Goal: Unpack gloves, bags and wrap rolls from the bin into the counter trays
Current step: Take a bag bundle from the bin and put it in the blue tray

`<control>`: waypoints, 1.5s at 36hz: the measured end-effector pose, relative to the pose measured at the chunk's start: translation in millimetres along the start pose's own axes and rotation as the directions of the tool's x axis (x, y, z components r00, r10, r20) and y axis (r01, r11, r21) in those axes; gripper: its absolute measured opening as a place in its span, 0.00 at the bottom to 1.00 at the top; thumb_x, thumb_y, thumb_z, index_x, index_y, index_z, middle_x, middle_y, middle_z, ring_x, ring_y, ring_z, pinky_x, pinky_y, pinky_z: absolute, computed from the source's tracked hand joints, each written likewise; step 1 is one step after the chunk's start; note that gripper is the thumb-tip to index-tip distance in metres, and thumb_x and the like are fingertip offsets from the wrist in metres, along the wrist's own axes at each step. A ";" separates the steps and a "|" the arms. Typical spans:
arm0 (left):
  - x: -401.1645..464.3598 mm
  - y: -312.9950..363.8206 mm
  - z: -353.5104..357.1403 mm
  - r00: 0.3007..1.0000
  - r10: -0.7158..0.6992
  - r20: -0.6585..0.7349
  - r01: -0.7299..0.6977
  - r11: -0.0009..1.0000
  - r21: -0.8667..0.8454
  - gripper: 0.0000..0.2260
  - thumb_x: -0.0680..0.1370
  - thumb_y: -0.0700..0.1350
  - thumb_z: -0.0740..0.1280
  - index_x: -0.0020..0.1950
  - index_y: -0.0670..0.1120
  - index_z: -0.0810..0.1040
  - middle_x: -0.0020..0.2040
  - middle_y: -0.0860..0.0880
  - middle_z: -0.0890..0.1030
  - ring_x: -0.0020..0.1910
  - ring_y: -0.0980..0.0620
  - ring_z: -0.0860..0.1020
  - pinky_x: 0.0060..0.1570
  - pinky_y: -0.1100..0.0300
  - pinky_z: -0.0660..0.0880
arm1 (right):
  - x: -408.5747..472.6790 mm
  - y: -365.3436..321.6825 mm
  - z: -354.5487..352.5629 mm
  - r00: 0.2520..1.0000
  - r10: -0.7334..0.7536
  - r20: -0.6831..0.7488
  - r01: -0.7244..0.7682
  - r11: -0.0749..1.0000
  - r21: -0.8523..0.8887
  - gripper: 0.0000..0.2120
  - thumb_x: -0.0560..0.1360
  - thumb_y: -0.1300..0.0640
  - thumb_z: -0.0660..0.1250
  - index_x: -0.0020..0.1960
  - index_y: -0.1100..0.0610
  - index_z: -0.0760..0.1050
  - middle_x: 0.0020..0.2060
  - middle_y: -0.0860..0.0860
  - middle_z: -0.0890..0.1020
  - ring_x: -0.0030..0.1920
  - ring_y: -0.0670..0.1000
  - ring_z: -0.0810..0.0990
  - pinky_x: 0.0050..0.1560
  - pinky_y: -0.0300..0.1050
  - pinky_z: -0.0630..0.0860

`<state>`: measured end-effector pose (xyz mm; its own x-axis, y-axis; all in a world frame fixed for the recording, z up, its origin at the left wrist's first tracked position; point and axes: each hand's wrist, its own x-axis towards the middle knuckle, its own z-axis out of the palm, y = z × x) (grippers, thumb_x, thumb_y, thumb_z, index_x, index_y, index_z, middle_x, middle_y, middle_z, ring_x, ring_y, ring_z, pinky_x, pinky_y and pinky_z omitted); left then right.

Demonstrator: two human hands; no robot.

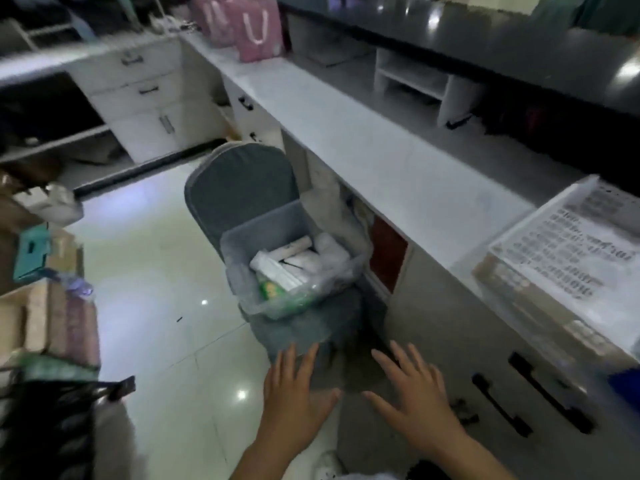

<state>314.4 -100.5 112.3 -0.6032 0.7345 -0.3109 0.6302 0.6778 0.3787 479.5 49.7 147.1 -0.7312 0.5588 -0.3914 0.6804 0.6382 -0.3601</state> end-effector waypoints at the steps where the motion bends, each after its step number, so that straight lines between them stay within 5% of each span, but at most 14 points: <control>1: -1.2 -12.6 -3.0 1.000 -0.027 -0.014 0.027 0.999 -0.037 0.38 0.75 0.72 0.55 0.79 0.63 0.42 0.82 0.50 0.44 0.80 0.48 0.44 0.78 0.49 0.50 | 4.5 -9.3 -0.1 1.000 -0.008 0.014 0.008 1.000 0.005 0.33 0.77 0.30 0.53 0.78 0.36 0.47 0.80 0.43 0.44 0.80 0.51 0.39 0.76 0.56 0.46; 7: 8.8 -53.2 -7.2 0.992 -0.129 0.009 0.128 0.973 -0.190 0.39 0.74 0.71 0.57 0.79 0.63 0.42 0.82 0.51 0.45 0.80 0.47 0.48 0.77 0.49 0.52 | 32.8 -39.7 -7.5 0.999 -0.005 0.043 0.005 1.000 0.000 0.32 0.77 0.30 0.53 0.78 0.35 0.48 0.80 0.42 0.45 0.79 0.48 0.39 0.77 0.55 0.45; 15: 56.5 -75.3 -8.0 0.977 -0.125 0.171 0.154 0.974 -0.167 0.40 0.74 0.67 0.60 0.79 0.62 0.43 0.82 0.52 0.42 0.80 0.47 0.46 0.77 0.49 0.51 | 100.6 -46.9 0.7 0.985 0.065 0.160 -0.062 0.998 -0.024 0.35 0.75 0.29 0.54 0.78 0.36 0.49 0.81 0.44 0.47 0.80 0.50 0.41 0.76 0.57 0.47; 22: 129.2 -120.7 -48.5 0.941 -0.256 0.220 0.281 0.956 -0.089 0.39 0.75 0.68 0.60 0.80 0.61 0.43 0.82 0.51 0.42 0.81 0.46 0.45 0.77 0.50 0.49 | 225.2 -58.9 -0.5 0.979 0.071 0.189 -0.070 0.997 -0.010 0.35 0.76 0.30 0.54 0.79 0.39 0.50 0.81 0.48 0.49 0.80 0.53 0.44 0.77 0.60 0.47; 30: 236.5 -146.1 -94.8 0.915 -0.175 0.364 0.142 0.983 0.116 0.38 0.77 0.67 0.58 0.80 0.61 0.41 0.82 0.50 0.41 0.80 0.46 0.45 0.76 0.50 0.46 | 346.7 -74.9 -8.6 0.958 0.049 0.282 -0.044 0.999 -0.024 0.34 0.77 0.35 0.57 0.79 0.44 0.53 0.80 0.50 0.53 0.79 0.55 0.48 0.76 0.63 0.48; 37: 314.7 -137.2 -108.9 0.908 -0.083 0.410 0.045 0.994 0.102 0.36 0.78 0.61 0.61 0.81 0.56 0.47 0.82 0.45 0.49 0.80 0.45 0.50 0.77 0.52 0.49 | 392.5 -62.1 23.8 0.893 0.045 0.447 -0.002 0.995 -0.096 0.35 0.76 0.35 0.58 0.79 0.43 0.52 0.81 0.51 0.47 0.80 0.58 0.44 0.75 0.66 0.45; 41: 345.9 -144.7 -104.7 0.835 -0.064 0.546 -0.002 0.993 0.121 0.38 0.77 0.62 0.62 0.81 0.56 0.47 0.82 0.44 0.49 0.80 0.44 0.50 0.78 0.49 0.50 | 396.0 -53.2 51.8 0.882 0.094 0.461 -0.030 0.989 -0.144 0.36 0.76 0.34 0.54 0.80 0.43 0.49 0.81 0.52 0.44 0.79 0.58 0.39 0.74 0.69 0.42; 47: 414.4 -155.4 -96.9 0.744 -0.059 0.665 -0.017 0.994 0.107 0.35 0.76 0.58 0.66 0.80 0.54 0.56 0.78 0.44 0.62 0.75 0.43 0.63 0.71 0.50 0.65 | 379.6 -63.7 69.4 0.905 0.193 0.379 -0.121 0.971 -0.206 0.37 0.77 0.33 0.51 0.80 0.41 0.40 0.79 0.50 0.34 0.76 0.56 0.28 0.69 0.72 0.33; 54: 513.5 -154.8 -54.9 0.614 0.013 0.789 -0.131 0.988 0.085 0.35 0.76 0.58 0.68 0.79 0.53 0.58 0.79 0.44 0.62 0.75 0.41 0.64 0.72 0.48 0.64 | 372.3 -87.0 89.5 0.842 0.430 0.324 -0.435 0.898 -0.061 0.36 0.76 0.29 0.51 0.80 0.40 0.47 0.80 0.47 0.36 0.79 0.53 0.35 0.73 0.70 0.41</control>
<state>-119.7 170.0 -58.1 0.0234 0.4859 -0.8737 0.7429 0.5764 0.3404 152.4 154.8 -43.0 -0.3073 0.5736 -0.7593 0.9266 0.3621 -0.1015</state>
